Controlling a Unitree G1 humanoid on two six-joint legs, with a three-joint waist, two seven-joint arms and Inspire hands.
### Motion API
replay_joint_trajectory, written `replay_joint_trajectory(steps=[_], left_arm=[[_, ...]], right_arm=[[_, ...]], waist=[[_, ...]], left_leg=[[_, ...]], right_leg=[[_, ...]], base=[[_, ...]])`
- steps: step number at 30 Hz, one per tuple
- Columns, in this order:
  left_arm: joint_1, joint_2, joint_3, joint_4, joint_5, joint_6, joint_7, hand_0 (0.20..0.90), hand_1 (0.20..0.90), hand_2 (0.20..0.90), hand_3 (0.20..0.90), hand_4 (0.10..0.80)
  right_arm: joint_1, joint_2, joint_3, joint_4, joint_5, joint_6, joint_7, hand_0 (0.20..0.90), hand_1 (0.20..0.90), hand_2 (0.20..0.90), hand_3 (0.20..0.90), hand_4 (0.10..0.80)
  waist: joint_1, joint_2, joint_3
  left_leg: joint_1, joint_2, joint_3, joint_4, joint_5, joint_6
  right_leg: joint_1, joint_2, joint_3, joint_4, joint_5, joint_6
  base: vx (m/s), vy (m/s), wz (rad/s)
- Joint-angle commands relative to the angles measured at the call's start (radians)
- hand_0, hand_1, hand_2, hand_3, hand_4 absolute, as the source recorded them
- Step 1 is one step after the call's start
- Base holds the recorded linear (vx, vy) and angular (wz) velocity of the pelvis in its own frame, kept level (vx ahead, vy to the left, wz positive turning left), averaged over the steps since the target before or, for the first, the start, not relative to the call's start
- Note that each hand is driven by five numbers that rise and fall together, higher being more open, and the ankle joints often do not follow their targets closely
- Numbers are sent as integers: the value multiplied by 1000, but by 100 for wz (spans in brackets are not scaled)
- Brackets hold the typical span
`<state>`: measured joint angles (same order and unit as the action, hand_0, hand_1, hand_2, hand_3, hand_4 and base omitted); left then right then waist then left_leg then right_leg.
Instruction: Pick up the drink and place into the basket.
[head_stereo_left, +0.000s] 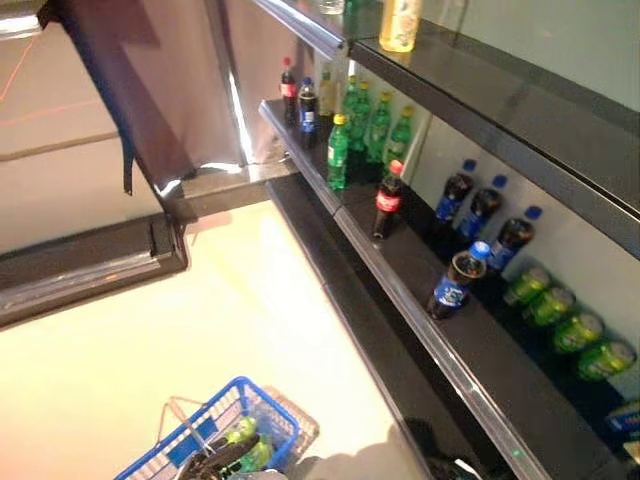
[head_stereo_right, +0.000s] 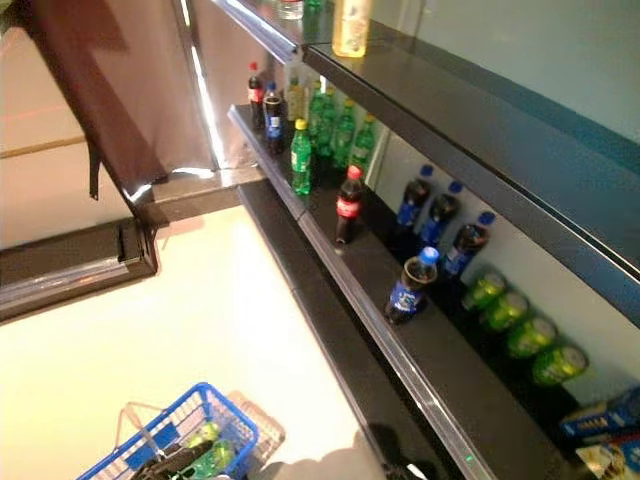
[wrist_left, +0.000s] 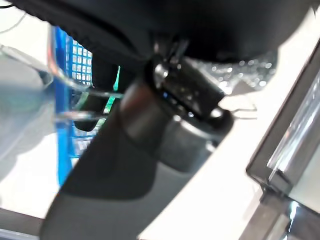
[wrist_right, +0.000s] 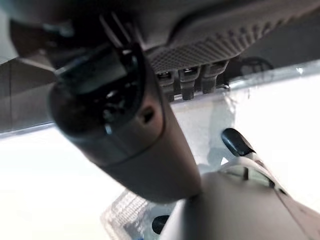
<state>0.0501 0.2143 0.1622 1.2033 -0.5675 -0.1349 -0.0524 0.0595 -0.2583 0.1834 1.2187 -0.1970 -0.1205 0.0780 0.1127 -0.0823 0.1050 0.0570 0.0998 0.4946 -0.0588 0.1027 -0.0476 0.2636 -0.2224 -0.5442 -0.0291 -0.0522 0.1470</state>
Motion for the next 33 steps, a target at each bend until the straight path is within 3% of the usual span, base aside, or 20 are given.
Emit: replay_joint_trajectory(steps=[1,8,12,13,15,16,18,19,22,23,24,28,31,32,33], left_arm=[[-55,33,-8,-84,1,-158,-51,300,300,300,200,100],[-59,43,-42,-106,-6,-146,-78,300,300,300,200,100],[-77,52,-63,-133,-14,-131,-82,300,300,300,200,100],[-84,53,-73,-140,-14,-128,-82,300,300,300,200,100],[-89,52,-86,-146,-16,-125,-80,300,300,300,200,100],[-96,51,-110,-153,-13,-127,-84,300,300,300,200,100],[-103,47,-141,-154,-16,-131,-89,300,300,300,200,100],[-109,46,-150,-152,-14,-132,-97,300,300,300,200,100],[-128,43,-164,-152,-14,-124,-107,300,300,300,200,100],[-139,38,-179,-159,-19,-117,-103,300,300,300,200,100],[-140,34,-190,-161,-22,-118,-103,300,300,300,200,100],[-135,26,-204,-147,-18,-133,-103,300,300,300,200,100],[-136,26,-201,-95,25,-164,-135,300,300,300,200,100],[-133,19,-198,-93,36,-157,-119,300,300,300,200,100],[-133,16,-192,-93,26,-147,-109,300,300,300,200,100]], right_arm=[[0,-14,33,4,-21,-11,-9,900,900,900,900,800],[-3,-1,27,-10,3,5,-21,900,900,900,900,800],[-4,3,10,-10,17,10,-26,900,900,900,900,800],[-2,2,7,-11,25,10,-27,900,900,900,900,800],[1,1,3,-10,28,8,-29,900,900,900,900,800],[6,1,3,-5,42,9,-39,900,900,900,900,800],[3,2,10,10,55,8,-41,900,900,900,900,800],[2,5,14,19,67,2,-43,900,900,900,900,800],[2,10,19,24,74,-1,-48,900,900,900,900,800],[2,14,22,26,76,6,-57,900,900,900,900,800],[4,15,21,31,74,4,-64,900,900,900,900,800],[8,12,7,48,63,-6,-77,900,900,900,900,800],[-1,4,-1,75,70,0,-80,900,900,900,900,800],[-5,-1,4,69,70,23,-78,900,900,900,900,800],[-11,-7,11,65,74,36,-77,900,900,900,900,800]], waist=[[40,45,-22],[52,12,-22],[53,0,-12],[51,9,-11],[45,16,-10],[21,35,3],[-8,45,13],[-24,39,22],[-48,33,35],[-70,18,44],[-86,9,49],[-122,8,63],[-140,1,42],[-148,5,25],[-149,10,12]], left_leg=[[-19,-17,-94,-13,-16,3],[0,-88,-147,-20,-71,64],[12,-143,-197,-20,-100,114],[1,-143,-199,-19,-86,130],[2,-149,-215,-20,-90,141],[13,-150,-261,-19,-98,157],[25,-145,-311,-18,-102,158],[34,-153,-335,-15,-106,156],[52,-162,-381,-8,-117,144],[68,-177,-418,6,-140,134],[79,-191,-446,18,-159,129],[127,-215,-521,39,-213,125],[149,-224,-554,89,-258,127],[177,-211,-551,121,-285,110],[181,-195,-541,161,-263,85]], right_leg=[[-45,66,11,146,-15,-47],[-95,-4,40,255,70,15],[-154,-68,99,468,187,70],[-177,-67,115,539,241,61],[-211,-65,153,623,272,66],[-299,-29,243,775,294,59],[-374,36,297,774,263,30],[-406,51,317,733,240,20],[-440,55,346,588,234,11],[-440,64,369,373,258,15],[-454,77,386,267,267,22],[-528,101,392,130,319,34],[-479,138,434,87,277,-5],[-469,148,423,100,259,-25],[-447,161,416,100,241,-48]], base=[[192,178,21],[162,197,26],[134,223,37],[107,237,45],[120,190,54],[184,165,66],[221,64,94],[225,-80,123],[232,-129,93],[451,-256,102],[450,-238,81],[386,-116,83],[347,-116,70],[288,-127,116],[272,-133,132]])
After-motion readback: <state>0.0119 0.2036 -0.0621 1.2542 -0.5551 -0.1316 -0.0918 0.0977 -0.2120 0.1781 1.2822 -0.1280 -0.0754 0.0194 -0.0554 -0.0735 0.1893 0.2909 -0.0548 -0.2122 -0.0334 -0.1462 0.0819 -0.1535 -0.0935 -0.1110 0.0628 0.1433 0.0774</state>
